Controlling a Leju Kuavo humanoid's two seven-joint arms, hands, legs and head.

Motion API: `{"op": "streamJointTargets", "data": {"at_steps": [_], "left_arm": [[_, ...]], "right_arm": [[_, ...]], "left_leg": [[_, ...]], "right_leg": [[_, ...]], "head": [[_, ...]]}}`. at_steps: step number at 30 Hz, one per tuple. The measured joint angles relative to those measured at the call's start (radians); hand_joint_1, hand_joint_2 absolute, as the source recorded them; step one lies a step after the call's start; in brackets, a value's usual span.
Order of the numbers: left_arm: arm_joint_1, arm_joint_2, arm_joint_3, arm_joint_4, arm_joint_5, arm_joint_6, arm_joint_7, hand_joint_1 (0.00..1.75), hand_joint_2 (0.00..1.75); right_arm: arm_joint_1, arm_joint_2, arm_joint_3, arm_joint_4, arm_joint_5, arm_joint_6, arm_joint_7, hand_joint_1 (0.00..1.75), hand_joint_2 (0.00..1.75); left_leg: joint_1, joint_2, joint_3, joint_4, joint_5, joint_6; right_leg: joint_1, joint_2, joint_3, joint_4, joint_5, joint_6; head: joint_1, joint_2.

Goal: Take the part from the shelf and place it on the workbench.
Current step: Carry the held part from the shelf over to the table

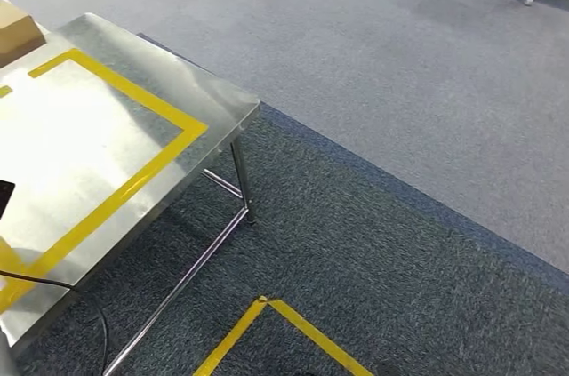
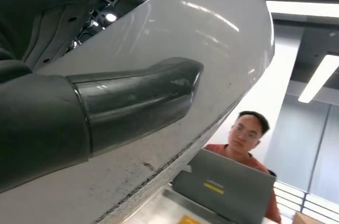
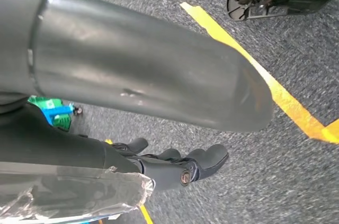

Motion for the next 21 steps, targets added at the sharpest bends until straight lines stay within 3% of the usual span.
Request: {"op": "streamJointTargets", "data": {"at_steps": [2,4,6,8,10,12,14,15,16,17,19,21], "left_arm": [[0.001,0.0,0.0,0.0,0.0,0.0,0.0,1.75,1.75],[0.0,-0.001,0.0,0.0,0.0,0.0,0.0,1.75,1.75],[0.0,0.0,0.0,0.0,0.0,0.0,0.0,1.75,1.75],[0.003,0.004,0.001,0.0,0.0,0.0,0.0,1.75,1.75],[0.002,0.011,0.001,-0.001,0.0,0.0,0.0,1.75,1.75],[-0.001,0.011,0.001,-0.001,0.0,0.0,0.001,1.75,1.75],[0.004,0.008,0.001,0.0,0.0,0.0,0.001,1.75,1.75],[0.008,0.006,0.001,0.0,0.0,0.0,0.002,1.75,1.75],[0.01,0.006,0.001,0.0,0.0,0.0,0.003,1.75,1.75],[0.01,0.006,0.0,0.0,0.0,0.0,0.004,1.75,1.75],[0.007,0.006,-0.001,-0.001,-0.001,0.0,0.006,1.75,1.75],[0.004,0.004,-0.005,-0.001,-0.001,0.0,0.007,1.75,1.75]], "right_arm": [[0.0,0.0,0.0,0.0,0.0,0.0,0.0,0.0,0.0],[-0.001,0.0,0.001,0.0,0.0,0.0,0.0,0.0,0.0],[-0.002,0.0,0.001,0.0,0.0,0.0,0.001,0.0,0.0],[-0.003,0.0,0.002,0.0,0.001,0.0,0.001,0.0,0.0],[-0.003,0.001,0.002,0.0,0.002,0.001,0.0,0.0,0.0],[-0.002,0.001,0.002,0.0,0.004,0.001,0.0,0.0,0.0],[0.0,0.001,0.002,0.0,0.006,0.002,-0.001,0.0,0.0],[0.0,0.001,0.002,0.0,0.007,0.002,-0.001,0.0,0.0],[0.0,0.001,0.002,0.0,0.008,0.003,-0.001,0.0,0.0],[-0.001,0.001,0.002,0.0,0.009,0.003,-0.001,0.0,0.0],[-0.002,0.001,0.002,0.0,0.011,0.004,-0.001,0.0,0.0],[-0.003,0.001,0.003,0.0,0.011,0.004,-0.001,0.0,0.0]], "left_leg": [[0.0,-0.029,0.002,0.001,-0.001,-0.002],[0.001,-0.056,0.0,0.004,-0.002,-0.01],[0.005,-0.079,-0.007,0.004,0.0,-0.024],[0.011,-0.097,-0.011,0.002,0.003,-0.039],[0.009,-0.061,-0.025,0.031,-0.017,-0.049],[0.007,0.001,-0.074,0.133,-0.07,-0.057],[0.01,0.025,-0.133,0.249,-0.114,-0.063],[0.011,0.029,-0.145,0.272,-0.113,-0.065],[0.012,0.032,-0.138,0.259,-0.094,-0.065],[0.012,0.038,-0.112,0.21,-0.062,-0.064],[0.004,0.078,-0.041,0.08,-0.005,-0.056],[-0.006,0.111,-0.005,0.012,0.004,-0.042]], "right_leg": [[-0.001,0.013,0.031,-0.096,0.075,-0.005],[-0.007,0.062,0.086,-0.224,0.131,-0.012],[-0.009,0.091,0.113,-0.276,0.138,-0.018],[-0.007,0.071,0.121,-0.284,0.139,-0.025],[-0.009,0.047,0.13,-0.293,0.142,-0.036],[-0.008,0.019,0.138,-0.298,0.14,-0.045],[-0.007,-0.008,0.142,-0.298,0.134,-0.048],[-0.007,-0.022,0.144,-0.297,0.131,-0.048],[-0.006,-0.036,0.147,-0.297,0.128,-0.047],[-0.006,-0.049,0.151,-0.297,0.124,-0.046],[-0.002,-0.074,0.162,-0.296,0.115,-0.038],[0.006,-0.097,0.169,-0.295,0.105,-0.028]], "head": [[0.0,0.0],[-0.001,0.0],[-0.001,0.0],[0.0,0.0],[-0.004,0.0],[-0.009,0.0],[-0.01,0.0],[-0.01,0.0],[-0.01,0.0],[-0.01,0.0],[-0.011,0.0],[-0.009,0.0]]}}
